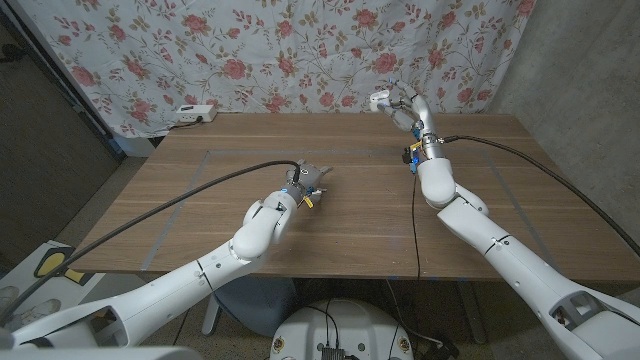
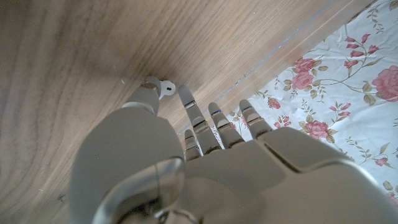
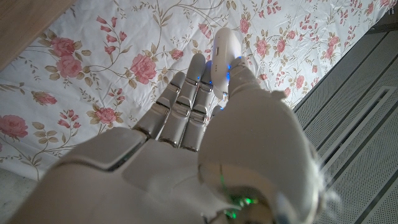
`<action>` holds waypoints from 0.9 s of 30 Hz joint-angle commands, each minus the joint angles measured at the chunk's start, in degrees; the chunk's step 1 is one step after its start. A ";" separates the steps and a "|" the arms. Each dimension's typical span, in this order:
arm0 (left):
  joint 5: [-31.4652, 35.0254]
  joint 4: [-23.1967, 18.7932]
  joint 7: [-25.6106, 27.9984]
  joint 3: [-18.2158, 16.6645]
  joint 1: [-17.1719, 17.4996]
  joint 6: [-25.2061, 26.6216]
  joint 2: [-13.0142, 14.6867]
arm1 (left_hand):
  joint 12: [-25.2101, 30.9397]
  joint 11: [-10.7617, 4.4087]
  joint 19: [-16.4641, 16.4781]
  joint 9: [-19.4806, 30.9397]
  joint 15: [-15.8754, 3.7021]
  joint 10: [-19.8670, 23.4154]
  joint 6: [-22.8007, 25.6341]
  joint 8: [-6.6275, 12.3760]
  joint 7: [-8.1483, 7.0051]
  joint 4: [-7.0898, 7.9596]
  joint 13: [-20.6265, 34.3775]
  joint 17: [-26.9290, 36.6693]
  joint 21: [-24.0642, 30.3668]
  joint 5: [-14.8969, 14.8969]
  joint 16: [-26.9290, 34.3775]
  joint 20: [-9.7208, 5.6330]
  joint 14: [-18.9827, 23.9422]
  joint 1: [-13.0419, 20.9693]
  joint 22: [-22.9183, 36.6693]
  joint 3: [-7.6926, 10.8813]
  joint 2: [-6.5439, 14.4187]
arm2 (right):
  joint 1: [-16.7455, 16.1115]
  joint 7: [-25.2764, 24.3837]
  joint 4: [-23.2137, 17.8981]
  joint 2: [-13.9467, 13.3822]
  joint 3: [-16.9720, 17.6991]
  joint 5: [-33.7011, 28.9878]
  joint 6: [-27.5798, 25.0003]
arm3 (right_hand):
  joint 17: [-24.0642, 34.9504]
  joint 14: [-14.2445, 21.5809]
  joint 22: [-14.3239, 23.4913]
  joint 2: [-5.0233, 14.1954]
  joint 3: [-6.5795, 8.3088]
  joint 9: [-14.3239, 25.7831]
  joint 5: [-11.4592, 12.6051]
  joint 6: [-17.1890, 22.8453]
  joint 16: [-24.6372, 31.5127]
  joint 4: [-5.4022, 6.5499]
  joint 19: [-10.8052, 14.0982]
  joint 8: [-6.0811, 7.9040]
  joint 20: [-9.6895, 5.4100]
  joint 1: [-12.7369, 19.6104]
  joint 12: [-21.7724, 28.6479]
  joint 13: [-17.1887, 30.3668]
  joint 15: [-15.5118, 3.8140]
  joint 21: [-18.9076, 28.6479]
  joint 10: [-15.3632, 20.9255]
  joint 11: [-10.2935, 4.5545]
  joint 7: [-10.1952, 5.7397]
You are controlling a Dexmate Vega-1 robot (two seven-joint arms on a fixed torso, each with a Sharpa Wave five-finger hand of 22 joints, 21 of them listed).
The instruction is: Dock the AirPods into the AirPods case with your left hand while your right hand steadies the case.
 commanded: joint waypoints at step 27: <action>-0.59 0.58 -0.53 0.87 -0.52 0.36 -0.12 | -1.83 -0.02 0.50 0.12 -0.73 2.13 4.68 1.11 -0.72 0.27 -1.87 -0.20 -0.02 -0.03 0.58 -0.42 0.59 -0.82 0.05 -1.27 -0.01 | -0.24 0.23 -0.01 0.08 0.35 0.80 0.14 | 0.43 0.72 0.03 0.39 0.02 0.18 0.49 0.81 -0.30 -0.16 -0.09 0.33 0.28 -0.01 0.94 0.83 -8.64 0.11 7.88 -7.35 0.02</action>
